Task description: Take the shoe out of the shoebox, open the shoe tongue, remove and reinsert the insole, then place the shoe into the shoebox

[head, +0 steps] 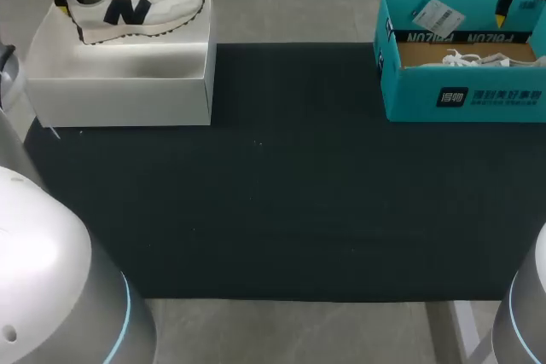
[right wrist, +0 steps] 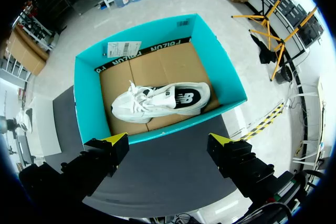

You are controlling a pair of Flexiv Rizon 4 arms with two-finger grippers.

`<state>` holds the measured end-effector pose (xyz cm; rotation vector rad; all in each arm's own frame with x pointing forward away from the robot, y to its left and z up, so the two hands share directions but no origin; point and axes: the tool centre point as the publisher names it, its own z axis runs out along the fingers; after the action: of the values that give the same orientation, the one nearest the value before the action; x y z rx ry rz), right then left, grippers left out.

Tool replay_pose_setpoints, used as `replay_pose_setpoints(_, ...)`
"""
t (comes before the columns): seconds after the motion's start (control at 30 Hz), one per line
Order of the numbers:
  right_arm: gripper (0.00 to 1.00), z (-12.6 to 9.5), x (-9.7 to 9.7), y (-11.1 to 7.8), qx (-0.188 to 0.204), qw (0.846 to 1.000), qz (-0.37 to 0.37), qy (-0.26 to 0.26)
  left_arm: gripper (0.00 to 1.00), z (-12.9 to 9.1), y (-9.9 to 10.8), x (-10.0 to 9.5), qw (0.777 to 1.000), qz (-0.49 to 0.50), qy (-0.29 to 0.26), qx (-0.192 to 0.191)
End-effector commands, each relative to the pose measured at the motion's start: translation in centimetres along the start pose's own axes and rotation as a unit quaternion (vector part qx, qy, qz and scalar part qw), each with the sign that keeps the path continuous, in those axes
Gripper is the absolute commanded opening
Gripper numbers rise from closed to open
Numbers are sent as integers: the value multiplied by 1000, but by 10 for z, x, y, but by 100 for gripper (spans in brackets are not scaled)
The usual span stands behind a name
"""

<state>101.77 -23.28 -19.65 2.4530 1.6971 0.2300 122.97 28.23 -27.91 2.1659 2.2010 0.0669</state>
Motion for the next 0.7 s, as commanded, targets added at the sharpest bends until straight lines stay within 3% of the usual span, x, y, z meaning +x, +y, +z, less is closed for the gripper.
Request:
replay_pose_setpoints(0.03, 100, 0, 0, -1, -1, 1000, 0, 1, 0, -54, -4, -4, 997, 11, 5, 78)
replay_pose_setpoints(0.27, 100, 0, 0, -1, -1, 1000, 0, 1, 0, -100, -12, -15, 999, 25, -3, 30)
replay_pose_setpoints(0.5, 100, 0, 0, -1, -1, 1000, 0, 1, 0, -149, -25, -25, 996, 40, -73, -17)
replay_pose_setpoints(0.6, 100, 0, 0, -1, -1, 1000, 0, 1, 0, -171, -28, -26, 992, 37, -123, -15)
replay_pose_setpoints(0.7, 100, 0, 0, -1, -1, 1000, 0, 1, 0, -171, -28, -26, 992, 37, -123, -15)
